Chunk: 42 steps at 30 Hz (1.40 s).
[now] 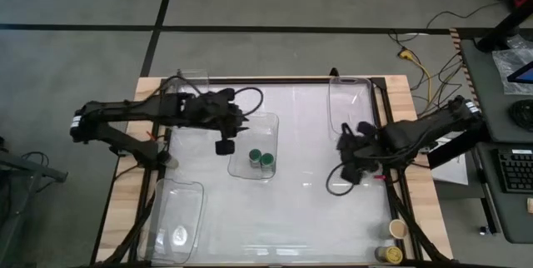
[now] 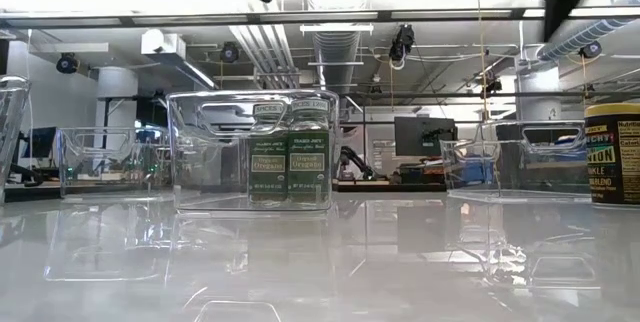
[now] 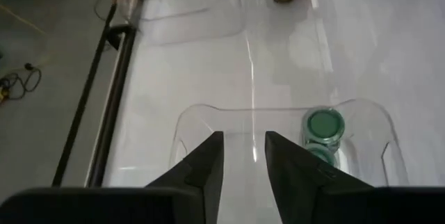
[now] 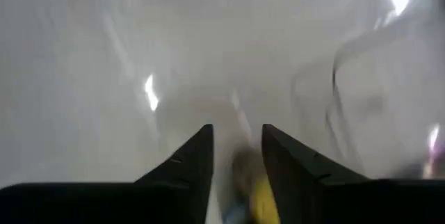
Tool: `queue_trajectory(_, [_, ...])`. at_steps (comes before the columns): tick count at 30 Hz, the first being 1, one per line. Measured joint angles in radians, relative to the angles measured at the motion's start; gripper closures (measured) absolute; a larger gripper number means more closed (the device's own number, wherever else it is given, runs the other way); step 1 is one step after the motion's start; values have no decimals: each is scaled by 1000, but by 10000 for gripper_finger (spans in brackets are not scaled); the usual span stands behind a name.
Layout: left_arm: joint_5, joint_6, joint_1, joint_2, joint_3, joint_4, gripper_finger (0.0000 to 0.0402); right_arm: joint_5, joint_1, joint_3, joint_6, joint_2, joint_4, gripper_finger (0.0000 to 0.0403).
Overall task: Sort spices by type
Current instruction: Put the top yellow seasoning bottle into the top right transparent bin
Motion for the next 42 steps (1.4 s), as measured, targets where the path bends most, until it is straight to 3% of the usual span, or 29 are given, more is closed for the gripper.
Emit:
queue_trajectory(4, [-6,-18,-2,-30,-16,34,313,-39,-13,-9,98,-47,-150,227])
queue_trajectory(8, [-6,-18,-16,-34,-71,162,313,-34,-47,-16,187,-52,-175,173])
queue_trajectory(13, [-6,-18,-72,-40,-202,252,313,-40,-101,-44,511,-19,-173,133])
queue_trajectory(16, [-6,-4,-120,-55,-281,323,313,-117,-105,-63,595,11,-173,125])
queue_trajectory(22, [-5,22,-206,-111,-403,477,313,-171,-105,-93,687,64,-165,125])
queue_trajectory(32, [-6,-35,-329,-163,-685,862,313,-179,-102,-149,999,14,-148,146])
queue_trajectory(37, [-18,10,-348,-179,-723,889,313,-211,-103,-154,1023,-11,-128,140])
queue_trajectory(42, [-103,-12,-348,-179,-788,946,313,-179,-102,-160,1078,-56,-124,119])
